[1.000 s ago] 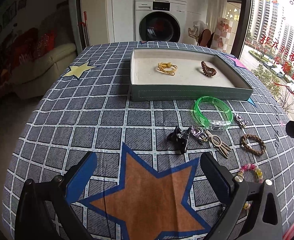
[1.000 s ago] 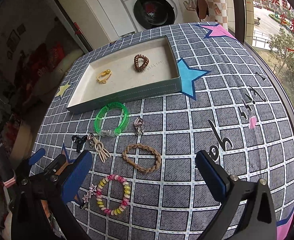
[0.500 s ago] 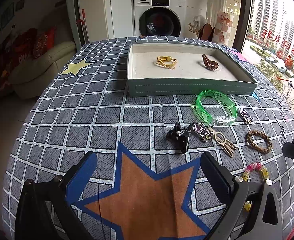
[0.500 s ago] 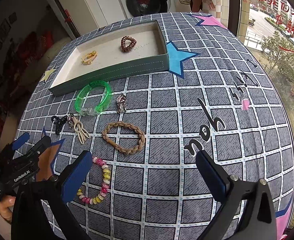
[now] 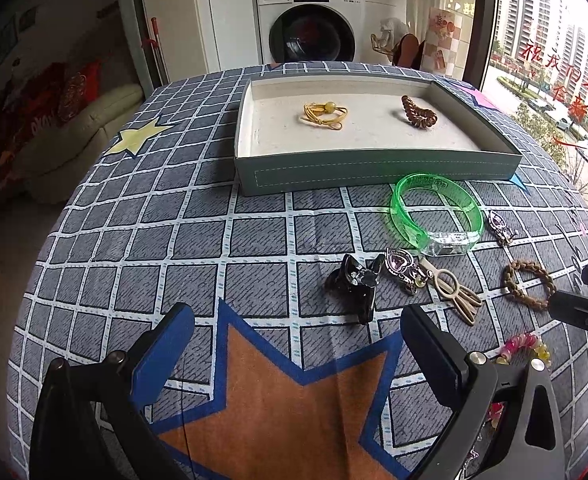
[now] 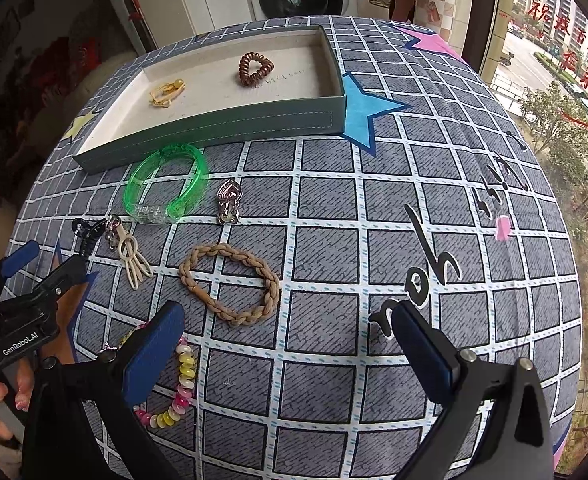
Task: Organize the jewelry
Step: 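Withdraw both tools from the tray toward the remaining jewelry, then grasp the black hair clip with left tool while right tool grasps braided brown bracelet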
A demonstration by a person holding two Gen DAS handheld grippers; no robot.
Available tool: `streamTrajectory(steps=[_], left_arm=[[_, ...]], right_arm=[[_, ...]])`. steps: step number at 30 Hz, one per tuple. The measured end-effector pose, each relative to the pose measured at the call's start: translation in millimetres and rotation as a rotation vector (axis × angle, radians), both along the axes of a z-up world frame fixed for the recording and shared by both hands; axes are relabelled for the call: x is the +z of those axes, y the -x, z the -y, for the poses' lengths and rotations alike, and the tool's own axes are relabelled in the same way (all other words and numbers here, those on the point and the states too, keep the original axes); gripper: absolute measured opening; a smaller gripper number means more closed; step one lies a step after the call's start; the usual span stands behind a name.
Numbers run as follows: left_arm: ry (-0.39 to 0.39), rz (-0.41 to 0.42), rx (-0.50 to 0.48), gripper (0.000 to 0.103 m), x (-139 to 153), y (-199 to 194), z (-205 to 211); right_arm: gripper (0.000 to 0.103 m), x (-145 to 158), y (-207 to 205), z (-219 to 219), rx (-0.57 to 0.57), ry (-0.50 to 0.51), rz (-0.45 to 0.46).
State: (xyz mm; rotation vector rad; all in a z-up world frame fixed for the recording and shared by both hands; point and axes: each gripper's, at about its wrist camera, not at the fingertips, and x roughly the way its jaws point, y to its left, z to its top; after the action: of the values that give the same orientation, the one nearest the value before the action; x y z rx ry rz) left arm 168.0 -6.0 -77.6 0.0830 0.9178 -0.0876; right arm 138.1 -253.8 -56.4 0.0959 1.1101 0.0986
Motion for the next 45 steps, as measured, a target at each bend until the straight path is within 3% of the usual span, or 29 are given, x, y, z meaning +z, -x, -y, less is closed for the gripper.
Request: streamTrajectory(steps=[11, 18, 23, 25, 26, 28, 30, 32, 34, 45], left_arm=[[-0.031, -0.018, -0.023, 0.103, -4.7, -12.4, 8.2], [-0.002, -0.037, -0.033, 0.102, -7.3, -18.6, 9.4], [0.019, -0.037, -0.063, 0.086, -5.2, -23.3, 13.1], [0.043, -0.038, -0.081, 0.070, -4.1, -23.2, 14.1], [0.045, -0.035, -0.087, 0.066, -3.3, -22.7, 15.2], [0.047, -0.028, -0.110, 0.040, -1.9, -20.4, 18.0], [0.041, -0.030, -0.120, 0.040, -1.1, -19.3, 20.0], [0.059, -0.033, -0.119, 0.040, -0.7, -17.8, 17.7], [0.088, -0.041, -0.110, 0.039, 0.5, -16.6, 13.3], [0.160, -0.005, -0.107, 0.036, 21.3, -0.1, 1.2]], right_arm=[[0.103, -11.5, -13.7, -19.8, 0.071, 0.078, -0.018], [0.098, -12.4, -17.7, -34.7, 0.124, 0.133, -0.009], [0.093, -11.0, -18.3, -39.2, 0.147, 0.133, 0.010], [0.087, -9.8, -17.9, -41.0, 0.165, 0.131, 0.013], [0.084, -8.9, -16.6, -42.6, 0.175, 0.131, 0.016], [0.075, -7.4, -13.8, -45.8, 0.191, 0.132, 0.023], [0.067, -6.1, -11.3, -49.0, 0.202, 0.130, 0.028], [0.050, -4.2, -8.5, -51.6, 0.208, 0.130, 0.036], [0.010, -2.2, -6.7, -51.8, 0.207, 0.129, 0.042], [0.011, 7.0, 0.5, -12.6, 0.099, -0.022, 0.046]])
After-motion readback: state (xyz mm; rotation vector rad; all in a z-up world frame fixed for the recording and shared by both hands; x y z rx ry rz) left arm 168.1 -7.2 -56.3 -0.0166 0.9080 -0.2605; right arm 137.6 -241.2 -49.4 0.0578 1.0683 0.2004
